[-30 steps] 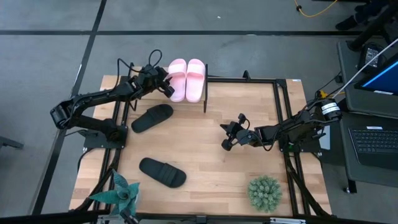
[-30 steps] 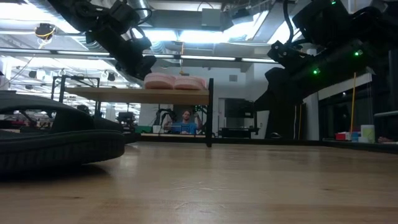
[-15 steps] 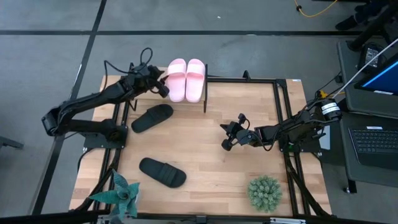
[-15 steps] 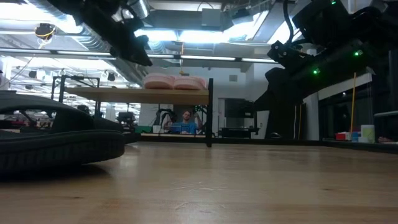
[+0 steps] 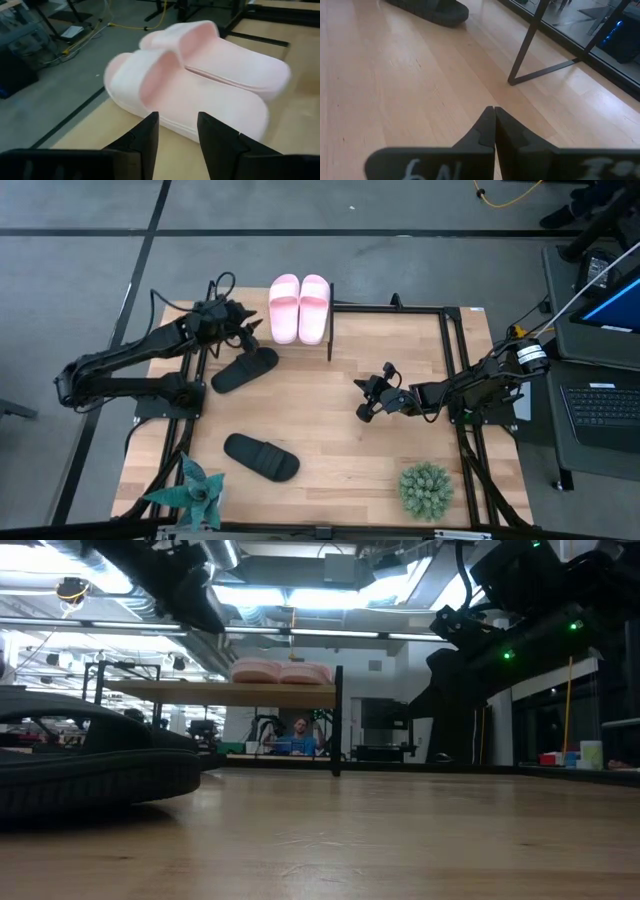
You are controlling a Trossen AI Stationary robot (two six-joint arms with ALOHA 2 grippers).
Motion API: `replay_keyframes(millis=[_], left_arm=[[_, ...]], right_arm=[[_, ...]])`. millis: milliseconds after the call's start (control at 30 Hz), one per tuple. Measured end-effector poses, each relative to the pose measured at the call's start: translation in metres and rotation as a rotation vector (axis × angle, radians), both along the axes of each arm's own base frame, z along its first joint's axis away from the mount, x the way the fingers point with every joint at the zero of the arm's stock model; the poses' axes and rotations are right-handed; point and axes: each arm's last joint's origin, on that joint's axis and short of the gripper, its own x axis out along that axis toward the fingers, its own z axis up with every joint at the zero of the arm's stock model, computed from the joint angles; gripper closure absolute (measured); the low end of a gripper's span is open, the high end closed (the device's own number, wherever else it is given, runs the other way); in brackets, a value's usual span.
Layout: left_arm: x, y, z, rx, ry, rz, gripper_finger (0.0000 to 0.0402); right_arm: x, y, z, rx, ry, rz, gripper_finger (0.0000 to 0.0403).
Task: Pick and place slides into the shelf
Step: Put the bottom black slide on the shelf
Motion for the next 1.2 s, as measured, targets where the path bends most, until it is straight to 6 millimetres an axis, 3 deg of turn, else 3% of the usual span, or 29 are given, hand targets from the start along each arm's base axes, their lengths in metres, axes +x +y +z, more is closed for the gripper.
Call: replay_keyframes(millis=[700,1200], left_arm=[[-0.039,-0.064,-0.043,-0.004,-0.180,-0.282,0.0274],[-0.047,-0.070,-0.055,0.001,-0.200,-0.329,0.0274]], right_arm=[[0.000,0.000,0.000,-0.001,-0.003,0.001,0.0400],[0.000,0.000,0.000,-0.002,-0.003,0.002,0.0400]])
